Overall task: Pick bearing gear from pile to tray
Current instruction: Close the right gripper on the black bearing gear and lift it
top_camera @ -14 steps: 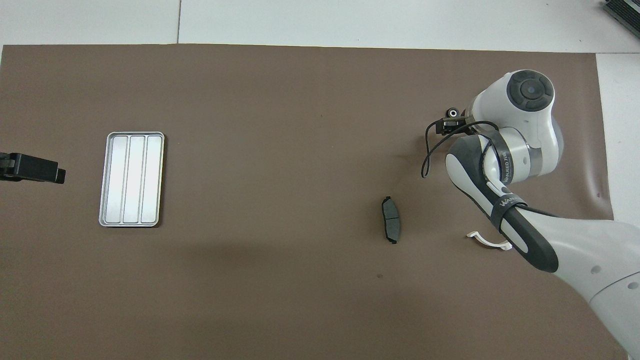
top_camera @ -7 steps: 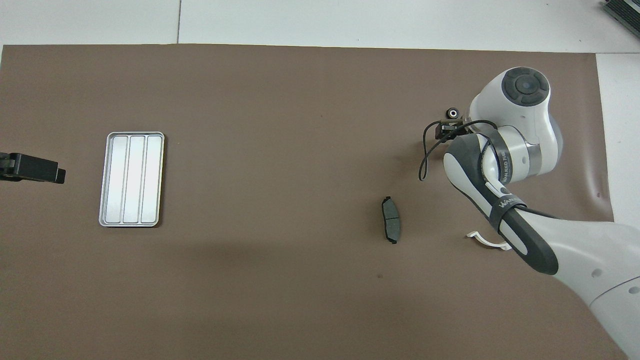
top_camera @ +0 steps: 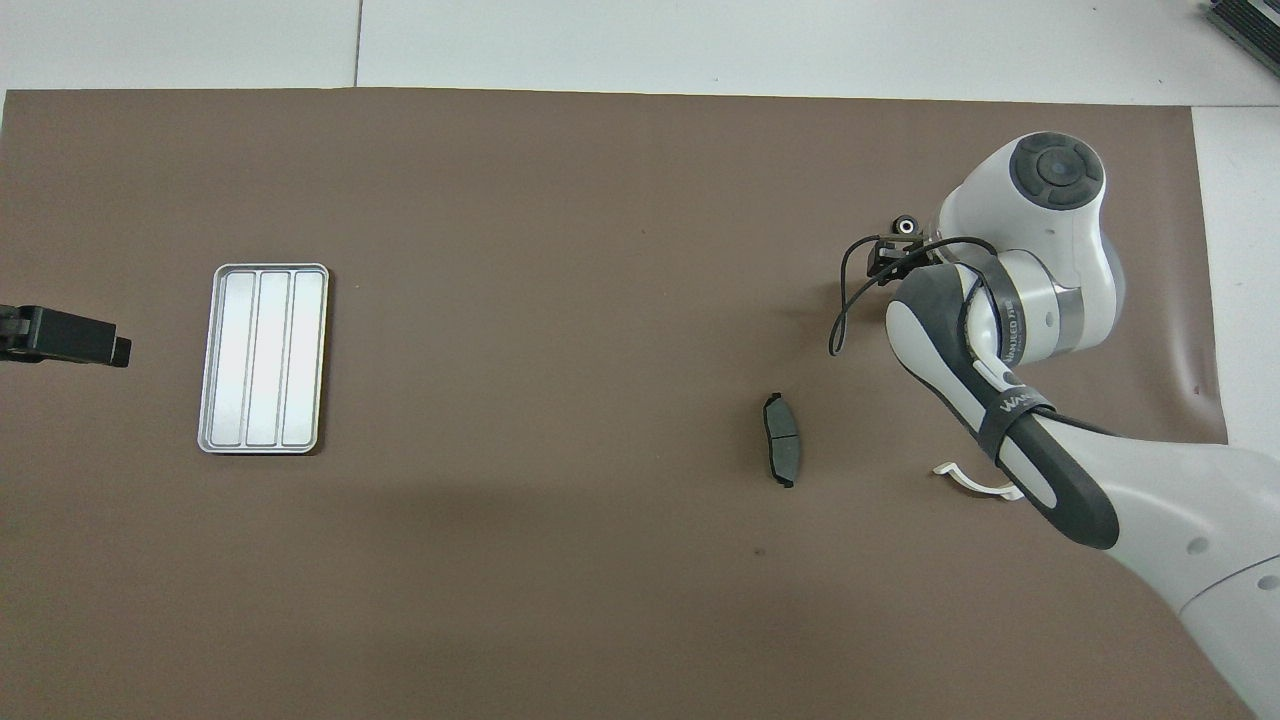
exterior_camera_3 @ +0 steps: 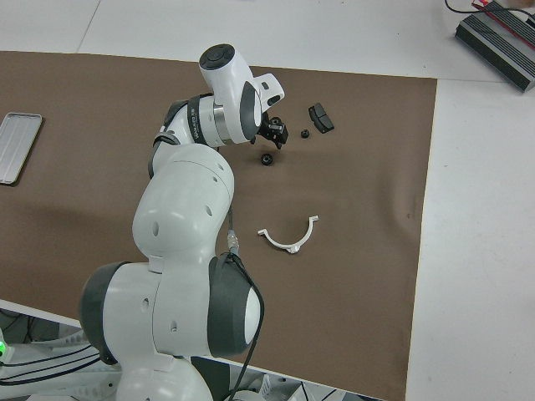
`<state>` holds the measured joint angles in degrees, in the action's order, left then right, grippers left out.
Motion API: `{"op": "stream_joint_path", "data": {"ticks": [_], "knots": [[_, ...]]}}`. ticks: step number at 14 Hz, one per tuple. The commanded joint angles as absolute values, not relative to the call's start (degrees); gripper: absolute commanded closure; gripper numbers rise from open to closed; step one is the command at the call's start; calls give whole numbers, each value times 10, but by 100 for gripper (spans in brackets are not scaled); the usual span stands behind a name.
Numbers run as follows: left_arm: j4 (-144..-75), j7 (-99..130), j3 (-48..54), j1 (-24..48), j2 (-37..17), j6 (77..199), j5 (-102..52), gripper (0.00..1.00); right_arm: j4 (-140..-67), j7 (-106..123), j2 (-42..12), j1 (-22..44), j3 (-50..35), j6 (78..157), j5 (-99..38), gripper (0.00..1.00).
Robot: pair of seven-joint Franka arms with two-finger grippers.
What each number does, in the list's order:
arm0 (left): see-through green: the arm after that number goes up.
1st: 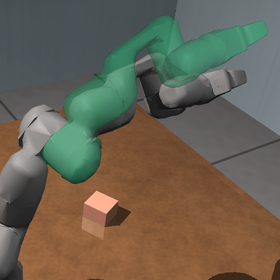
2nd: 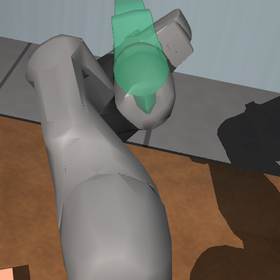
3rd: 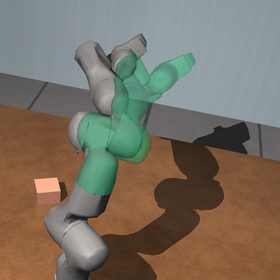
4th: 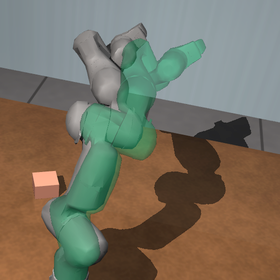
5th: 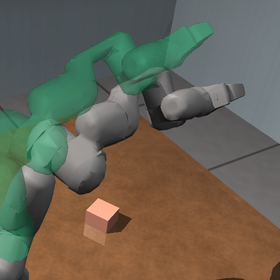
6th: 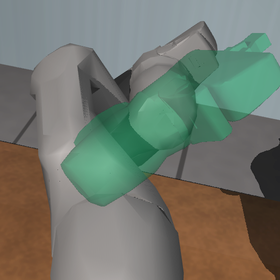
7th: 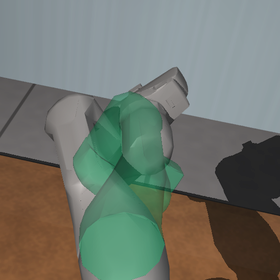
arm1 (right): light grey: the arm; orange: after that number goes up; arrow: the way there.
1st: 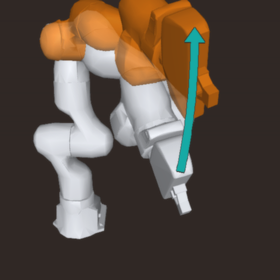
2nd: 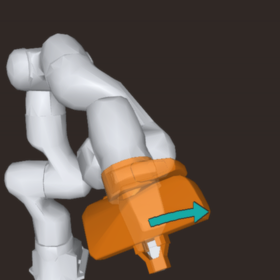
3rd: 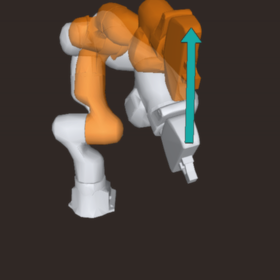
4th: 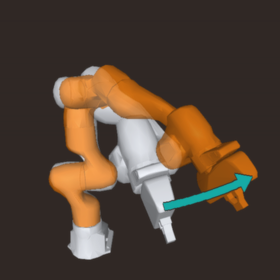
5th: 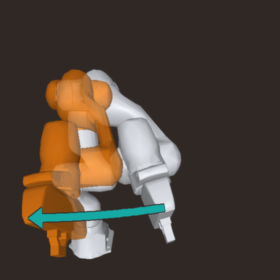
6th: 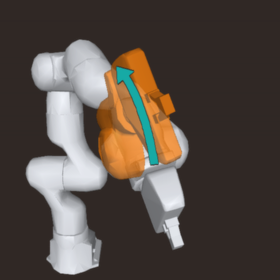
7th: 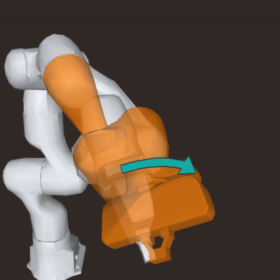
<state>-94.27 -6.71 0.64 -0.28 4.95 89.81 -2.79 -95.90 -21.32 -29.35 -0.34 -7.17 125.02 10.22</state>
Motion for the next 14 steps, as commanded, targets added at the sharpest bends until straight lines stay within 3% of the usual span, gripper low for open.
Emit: {"op": "stream_joint_path", "data": {"ticks": [1,14], "knots": [[-944,-69,10,-7,53,887,-18,0,-981,-235,-280,-9,-78,1247,95,32],[-932,-73,17,4,47,875,12,0,-1020,-275,-265,-10,-78,1248,95,52]]}}
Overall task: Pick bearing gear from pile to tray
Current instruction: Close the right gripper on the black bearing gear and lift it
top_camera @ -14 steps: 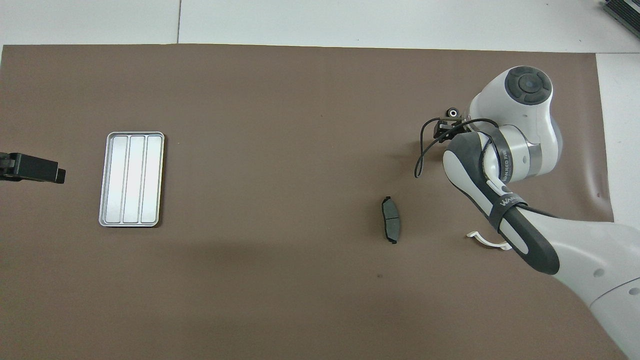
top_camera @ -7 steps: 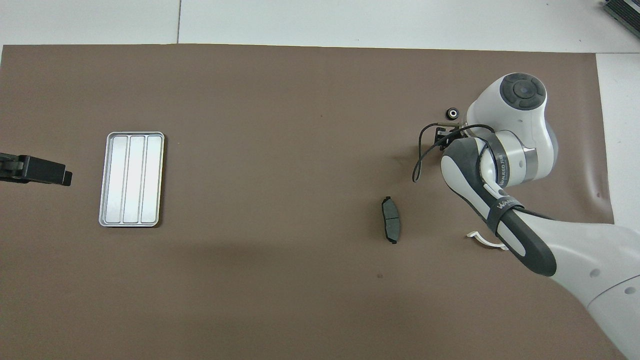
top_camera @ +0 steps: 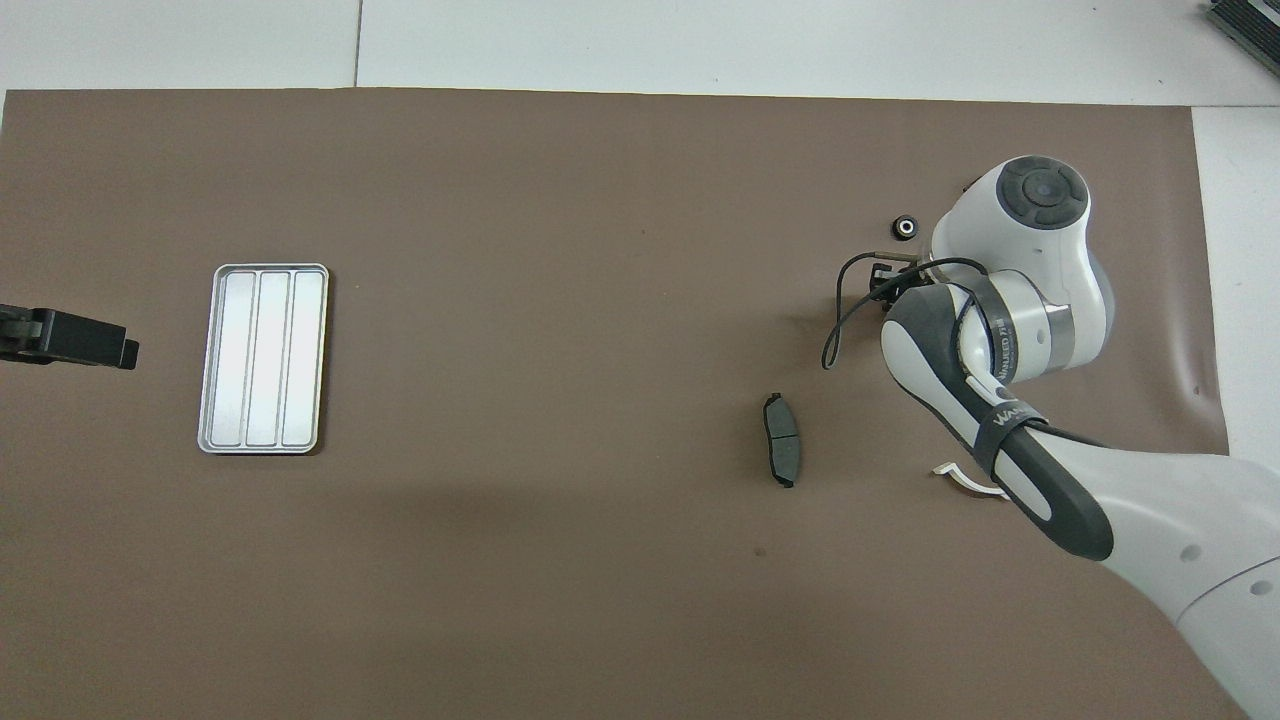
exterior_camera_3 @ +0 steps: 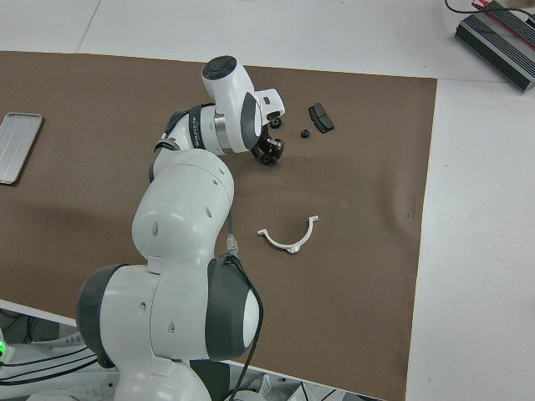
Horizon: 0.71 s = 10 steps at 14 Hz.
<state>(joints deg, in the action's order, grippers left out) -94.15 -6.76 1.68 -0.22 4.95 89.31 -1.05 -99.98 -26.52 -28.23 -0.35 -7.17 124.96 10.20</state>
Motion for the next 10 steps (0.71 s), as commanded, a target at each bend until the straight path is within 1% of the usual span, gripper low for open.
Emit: {"op": "stream_joint_path", "data": {"ticks": [1,4,8,10], "knots": [[-931,-73,18,4,47,875,12,0,-1020,-275,-265,-10,-78,1249,95,56],[-926,-73,18,4,46,881,4,0,-1022,-278,-264,-10,-78,1249,95,61],[-929,-72,18,4,47,883,-13,0,-1032,-287,-259,-8,-78,1250,95,63],[-930,-72,18,4,47,883,-12,0,-1035,-289,-258,-8,-78,1250,96,70]]}}
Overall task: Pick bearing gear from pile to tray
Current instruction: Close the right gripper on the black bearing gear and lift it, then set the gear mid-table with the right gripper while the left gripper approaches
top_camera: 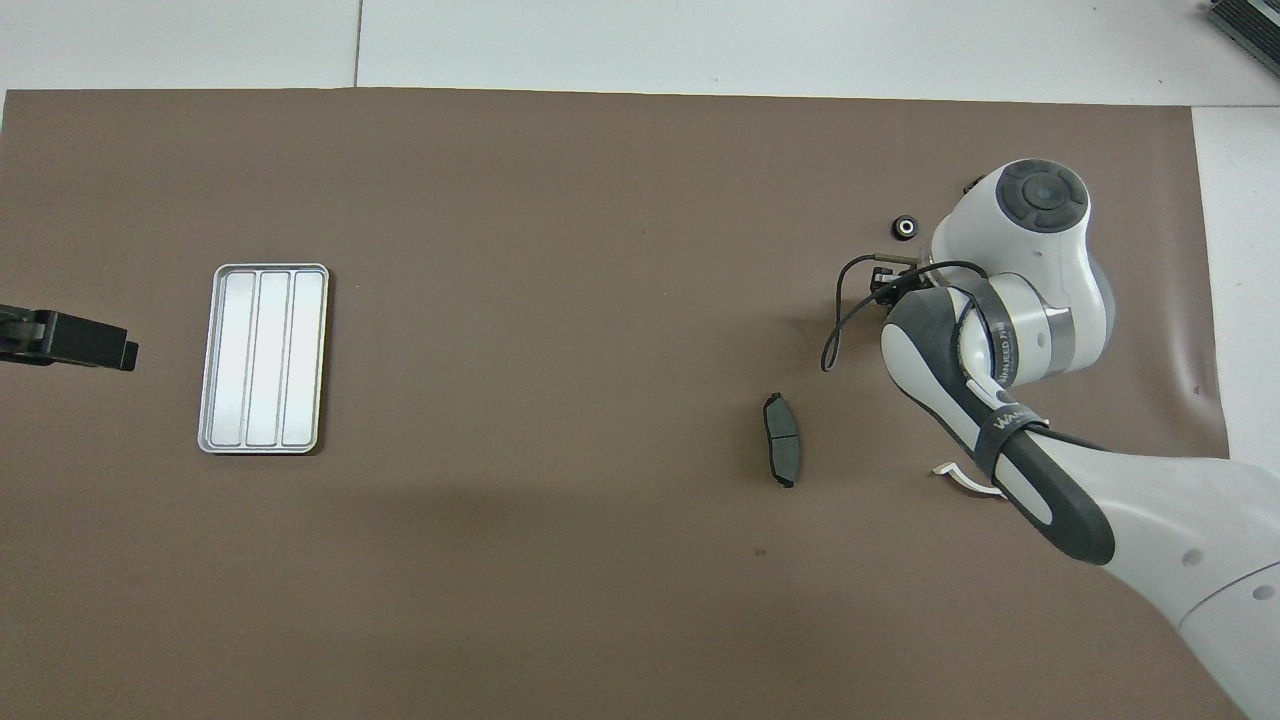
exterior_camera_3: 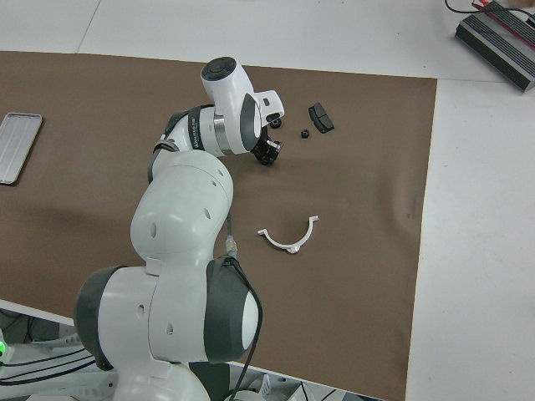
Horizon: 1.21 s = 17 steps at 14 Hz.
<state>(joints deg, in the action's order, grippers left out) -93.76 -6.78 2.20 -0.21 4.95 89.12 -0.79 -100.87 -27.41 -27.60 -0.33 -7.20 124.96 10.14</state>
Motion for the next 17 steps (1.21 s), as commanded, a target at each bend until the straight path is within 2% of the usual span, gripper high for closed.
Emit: {"op": "stream_joint_path", "data": {"ticks": [1,5,12,14,17], "knots": [[-930,-73,18,4,47,883,-12,0,-1035,-289,-258,-8,-78,1251,95,72],[-932,-74,18,4,49,882,-9,0,-1034,-287,-258,-8,-78,1252,96,81],[-932,-74,18,4,49,886,-9,0,-985,-269,-234,-8,-138,1259,98,82],[-932,-74,18,4,49,886,-9,0,-981,-254,-240,-4,-172,1319,98,82],[-933,-75,18,4,49,888,-9,0,-982,-272,-247,57,-174,1401,96,82]]}}
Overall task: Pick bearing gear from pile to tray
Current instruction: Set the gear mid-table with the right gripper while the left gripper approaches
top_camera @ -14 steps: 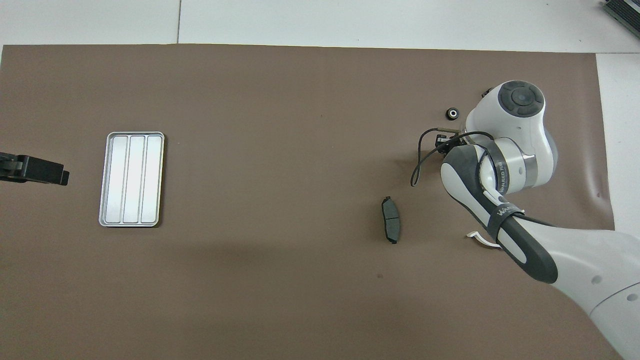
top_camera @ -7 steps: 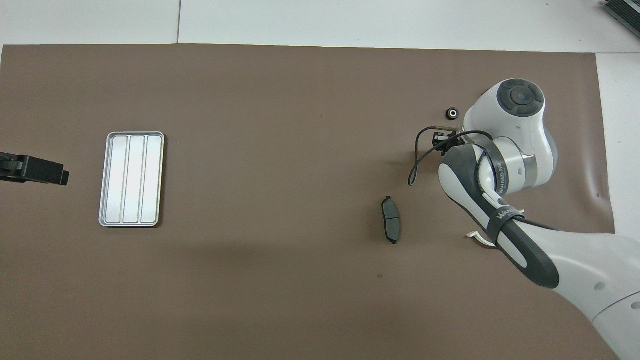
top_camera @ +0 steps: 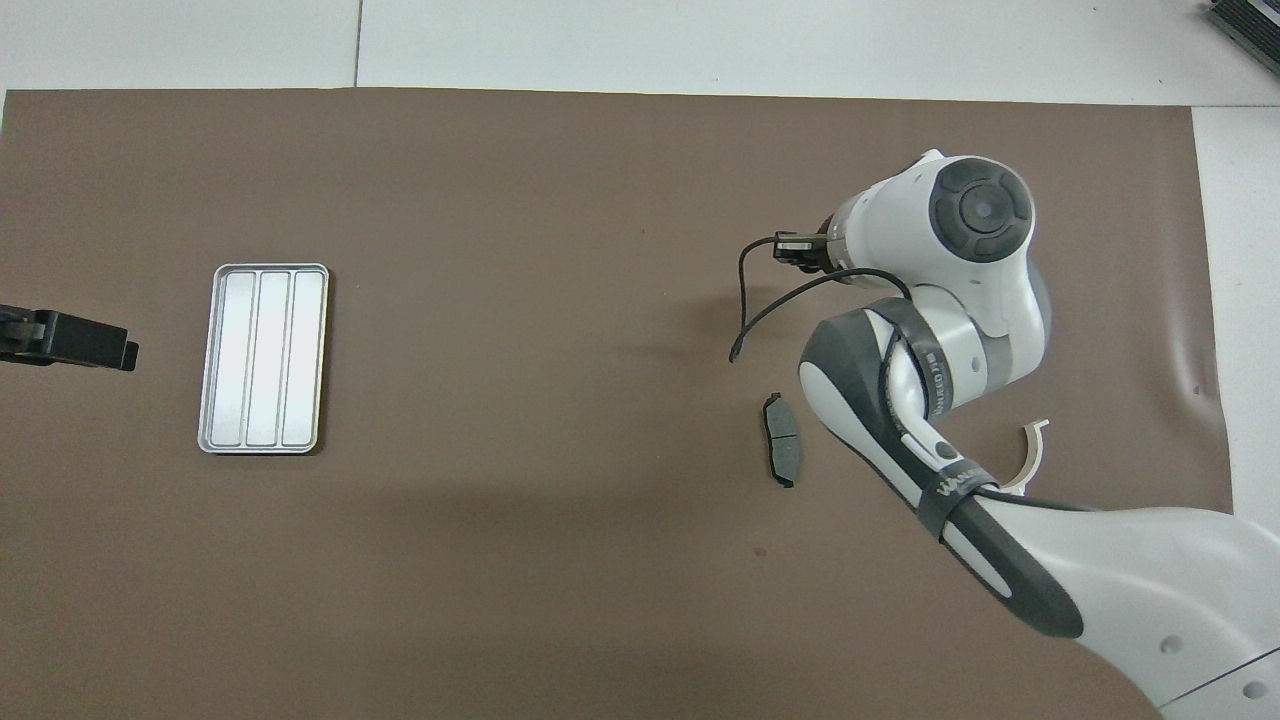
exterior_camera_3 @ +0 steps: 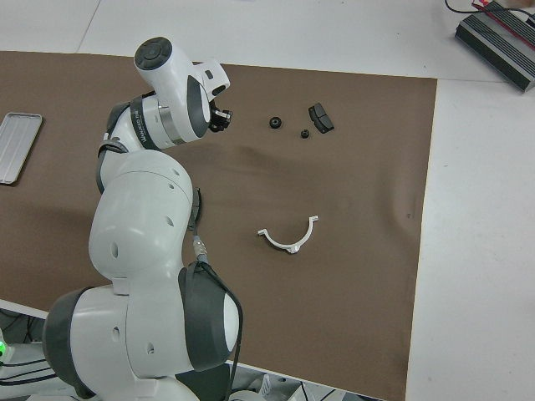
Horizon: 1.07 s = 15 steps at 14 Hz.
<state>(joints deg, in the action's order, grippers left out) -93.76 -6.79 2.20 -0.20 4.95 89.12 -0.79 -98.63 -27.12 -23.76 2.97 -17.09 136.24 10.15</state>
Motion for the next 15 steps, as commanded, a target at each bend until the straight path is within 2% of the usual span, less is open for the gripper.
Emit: {"op": "stream_joint_path", "data": {"ticks": [1,6,9,12,13,15], "knots": [[-933,-76,18,3,49,891,-9,0,-981,-292,-247,81,-174,1431,96,82],[-937,-74,18,4,50,900,-9,0,-974,-345,-266,184,-171,1537,105,82],[-937,-75,18,4,50,904,-9,0,-913,-359,-325,234,-164,1562,108,82],[-944,-73,18,4,53,905,-9,0,-850,-402,-388,286,-116,1564,160,81],[-952,-72,18,4,55,907,-9,0,-833,-420,-406,289,-115,1567,166,78],[-972,-70,18,4,61,930,-9,0,-809,-439,-421,307,-113,1566,167,57]]}}
